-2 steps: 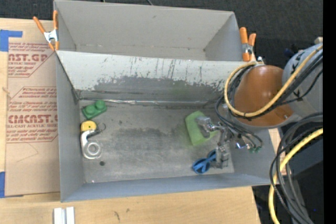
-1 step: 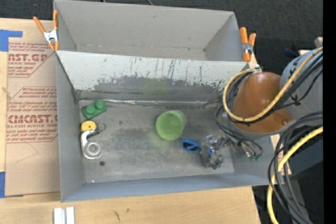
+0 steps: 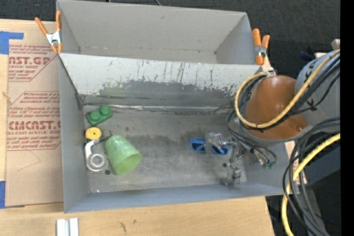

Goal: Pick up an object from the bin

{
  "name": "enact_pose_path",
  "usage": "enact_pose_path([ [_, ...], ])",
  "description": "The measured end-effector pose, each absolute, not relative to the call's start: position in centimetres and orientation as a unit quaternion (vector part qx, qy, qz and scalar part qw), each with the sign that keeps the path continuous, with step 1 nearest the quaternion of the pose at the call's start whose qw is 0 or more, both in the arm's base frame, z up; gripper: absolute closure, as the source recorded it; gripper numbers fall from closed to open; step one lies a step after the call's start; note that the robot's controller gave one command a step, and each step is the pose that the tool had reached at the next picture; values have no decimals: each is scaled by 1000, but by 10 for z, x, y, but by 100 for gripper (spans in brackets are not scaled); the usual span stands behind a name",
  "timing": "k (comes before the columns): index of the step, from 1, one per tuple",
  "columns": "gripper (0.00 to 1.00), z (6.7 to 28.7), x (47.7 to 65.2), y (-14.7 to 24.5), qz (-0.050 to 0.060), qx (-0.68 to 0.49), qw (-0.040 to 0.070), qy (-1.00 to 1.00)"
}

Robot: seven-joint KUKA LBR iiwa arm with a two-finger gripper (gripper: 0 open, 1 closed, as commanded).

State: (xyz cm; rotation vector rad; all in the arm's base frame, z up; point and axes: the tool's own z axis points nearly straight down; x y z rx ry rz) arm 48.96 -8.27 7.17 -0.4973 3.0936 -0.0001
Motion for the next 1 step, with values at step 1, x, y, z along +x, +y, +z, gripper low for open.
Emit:
enact_pose_path([
  [1,0,98,544,-98,0,49,2,999],
])
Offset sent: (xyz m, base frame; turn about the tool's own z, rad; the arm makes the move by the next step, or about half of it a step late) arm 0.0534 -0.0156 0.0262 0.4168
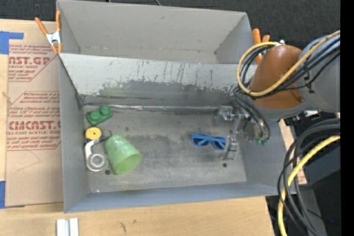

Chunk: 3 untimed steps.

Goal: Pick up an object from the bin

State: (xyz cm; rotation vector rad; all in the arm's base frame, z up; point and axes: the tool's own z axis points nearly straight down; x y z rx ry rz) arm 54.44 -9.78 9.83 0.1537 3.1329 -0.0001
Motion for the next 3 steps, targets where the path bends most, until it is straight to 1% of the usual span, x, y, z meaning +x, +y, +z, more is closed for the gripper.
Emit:
enact_pose_path([
  [1,100,98,544,-98,0,49,1,999],
  [2,0,98,543,-98,0,49,1,999],
  [3,100,98,543,-98,0,49,1,999],
])
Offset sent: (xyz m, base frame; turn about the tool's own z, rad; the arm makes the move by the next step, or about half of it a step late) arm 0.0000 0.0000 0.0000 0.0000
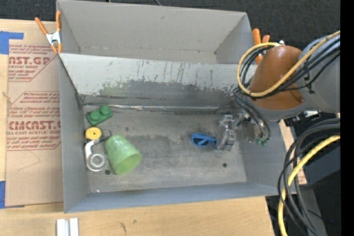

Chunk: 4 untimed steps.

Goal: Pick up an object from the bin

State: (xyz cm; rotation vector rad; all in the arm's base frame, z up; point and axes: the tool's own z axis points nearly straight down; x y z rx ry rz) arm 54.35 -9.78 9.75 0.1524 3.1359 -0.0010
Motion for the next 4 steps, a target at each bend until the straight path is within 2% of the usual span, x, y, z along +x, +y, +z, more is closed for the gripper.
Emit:
enact_pose_path([
  [1,0,98,543,-98,0,49,1,999],
  [2,100,98,543,-98,0,49,1,999],
  [3,0,98,543,-98,0,49,1,999],
  [4,0,71,530,-89,1,67,-1,998],
])
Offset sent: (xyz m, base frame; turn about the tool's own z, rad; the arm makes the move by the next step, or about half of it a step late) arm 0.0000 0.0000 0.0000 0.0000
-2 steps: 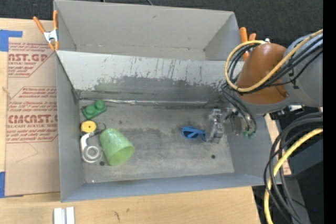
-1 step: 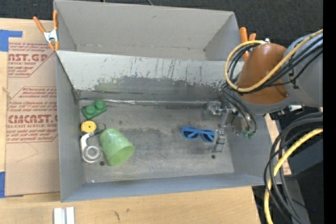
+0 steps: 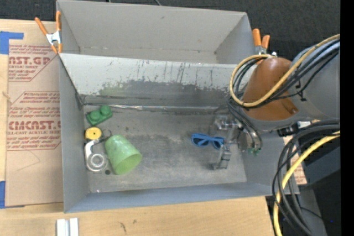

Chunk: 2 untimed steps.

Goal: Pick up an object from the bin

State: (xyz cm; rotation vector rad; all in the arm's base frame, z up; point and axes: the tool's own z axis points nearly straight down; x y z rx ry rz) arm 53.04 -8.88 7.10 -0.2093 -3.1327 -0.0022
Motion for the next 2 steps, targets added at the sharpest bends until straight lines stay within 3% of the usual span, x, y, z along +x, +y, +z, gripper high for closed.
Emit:
enact_pose_path([
  [1,100,72,531,-89,0,-66,-1,-998],
  [2,100,227,544,-110,1,-89,-6,-996],
])
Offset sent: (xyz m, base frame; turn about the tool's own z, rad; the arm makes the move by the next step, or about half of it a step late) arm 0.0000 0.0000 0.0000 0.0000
